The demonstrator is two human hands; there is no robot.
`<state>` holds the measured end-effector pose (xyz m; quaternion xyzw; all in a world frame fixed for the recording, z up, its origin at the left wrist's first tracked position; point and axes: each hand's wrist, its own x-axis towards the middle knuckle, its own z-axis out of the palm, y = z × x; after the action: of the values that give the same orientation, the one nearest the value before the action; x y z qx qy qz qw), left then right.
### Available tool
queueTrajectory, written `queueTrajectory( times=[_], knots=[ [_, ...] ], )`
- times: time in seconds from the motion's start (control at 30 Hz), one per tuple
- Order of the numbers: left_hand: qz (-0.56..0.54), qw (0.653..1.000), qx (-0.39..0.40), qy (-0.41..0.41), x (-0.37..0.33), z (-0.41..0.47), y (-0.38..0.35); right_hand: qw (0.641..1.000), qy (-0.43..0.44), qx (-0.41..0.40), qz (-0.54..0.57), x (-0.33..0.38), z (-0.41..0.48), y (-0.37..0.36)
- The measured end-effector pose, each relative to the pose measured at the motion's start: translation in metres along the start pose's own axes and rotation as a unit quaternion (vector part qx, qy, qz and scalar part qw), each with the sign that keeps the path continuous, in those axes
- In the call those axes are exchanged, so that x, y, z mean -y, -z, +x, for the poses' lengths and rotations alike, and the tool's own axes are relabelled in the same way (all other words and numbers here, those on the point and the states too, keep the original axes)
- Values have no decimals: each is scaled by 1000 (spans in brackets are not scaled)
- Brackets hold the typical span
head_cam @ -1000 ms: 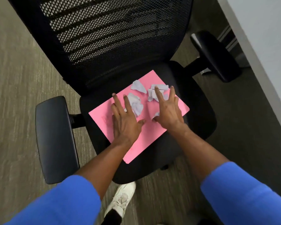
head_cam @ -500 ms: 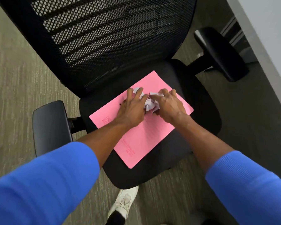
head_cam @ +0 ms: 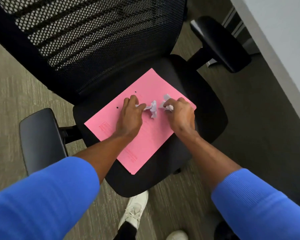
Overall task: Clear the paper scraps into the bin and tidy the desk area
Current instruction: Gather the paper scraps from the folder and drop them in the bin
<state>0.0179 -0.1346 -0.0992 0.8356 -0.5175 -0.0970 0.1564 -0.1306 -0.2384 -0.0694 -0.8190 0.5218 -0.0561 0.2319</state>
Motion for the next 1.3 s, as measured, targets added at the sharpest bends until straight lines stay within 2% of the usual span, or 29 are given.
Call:
queueTrajectory(
  times=[0.1, 0.17, 0.4, 0.57, 0.73, 0.87, 1.13, 1.3],
  knots=[
    [-49, 997, -34, 49, 0, -1, 4, 993, -71, -37, 85, -9, -2, 8],
    [-74, 992, -51, 90, 1, -2, 6, 987, -86, -45, 125, -13, -4, 12],
    [-107, 981, -70, 143, 7, -11, 11, 976, -30, -6, 217, 1, -7, 17],
    [-115, 980, -58, 152, 8, -16, 11, 992, 64, -17, 103, 20, -12, -4],
    [-116, 980, -50, 154, 5, -18, 12, 997, 62, 31, 22, 30, -14, -24],
    [-111, 981, -39, 151, 7, -17, 12, 997, 77, 17, -19, 34, -11, -34],
    [-134, 981, -36, 139, 3, -24, 13, 998, 65, -17, -18, 32, -11, -37],
    [-154, 975, -44, 154, -11, -32, 12, 997, -13, -32, 66, 8, -35, -30]
  ],
)
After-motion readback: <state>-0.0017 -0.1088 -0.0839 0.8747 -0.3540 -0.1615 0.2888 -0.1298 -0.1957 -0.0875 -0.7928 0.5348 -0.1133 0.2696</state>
